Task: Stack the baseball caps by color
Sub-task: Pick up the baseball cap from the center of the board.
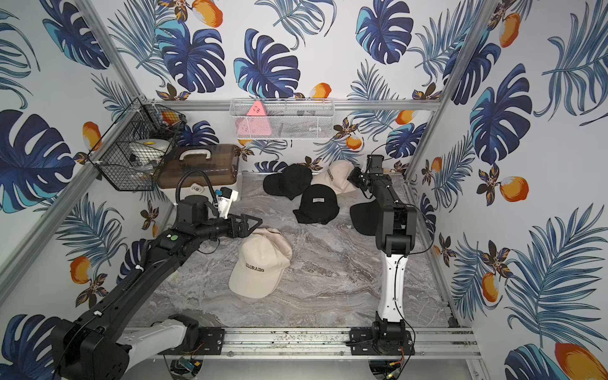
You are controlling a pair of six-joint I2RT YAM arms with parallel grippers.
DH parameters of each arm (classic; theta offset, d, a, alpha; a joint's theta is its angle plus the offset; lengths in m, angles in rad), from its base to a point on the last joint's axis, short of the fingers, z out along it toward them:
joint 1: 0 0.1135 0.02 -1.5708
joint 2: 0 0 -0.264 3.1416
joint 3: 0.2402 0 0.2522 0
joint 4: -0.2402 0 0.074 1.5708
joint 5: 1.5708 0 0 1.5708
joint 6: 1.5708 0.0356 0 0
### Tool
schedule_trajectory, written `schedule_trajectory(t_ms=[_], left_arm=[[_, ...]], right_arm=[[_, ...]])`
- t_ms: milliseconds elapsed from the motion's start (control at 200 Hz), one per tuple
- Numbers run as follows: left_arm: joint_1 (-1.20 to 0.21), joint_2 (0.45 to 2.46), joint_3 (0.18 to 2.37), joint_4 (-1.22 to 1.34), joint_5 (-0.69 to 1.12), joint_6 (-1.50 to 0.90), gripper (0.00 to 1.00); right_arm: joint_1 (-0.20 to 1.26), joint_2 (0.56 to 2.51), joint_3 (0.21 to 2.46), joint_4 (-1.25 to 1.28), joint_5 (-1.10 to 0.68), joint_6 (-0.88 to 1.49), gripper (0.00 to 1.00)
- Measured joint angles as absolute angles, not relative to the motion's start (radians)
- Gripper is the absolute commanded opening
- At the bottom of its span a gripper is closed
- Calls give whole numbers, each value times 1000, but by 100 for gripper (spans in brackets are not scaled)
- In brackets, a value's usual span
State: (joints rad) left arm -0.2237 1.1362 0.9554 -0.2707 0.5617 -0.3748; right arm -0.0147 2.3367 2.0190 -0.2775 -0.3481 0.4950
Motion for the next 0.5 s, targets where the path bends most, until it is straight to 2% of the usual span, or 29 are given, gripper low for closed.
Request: schedule_trajectory(t_ms=[301, 501], left_arm=[[-219, 1139, 955, -277, 542, -373, 99], [-216, 1153, 955, -277, 545, -374, 99]], right_arm=[[-14, 2005, 1717, -128, -377, 464, 0], [-13, 1827, 1654, -80, -395, 429, 0]])
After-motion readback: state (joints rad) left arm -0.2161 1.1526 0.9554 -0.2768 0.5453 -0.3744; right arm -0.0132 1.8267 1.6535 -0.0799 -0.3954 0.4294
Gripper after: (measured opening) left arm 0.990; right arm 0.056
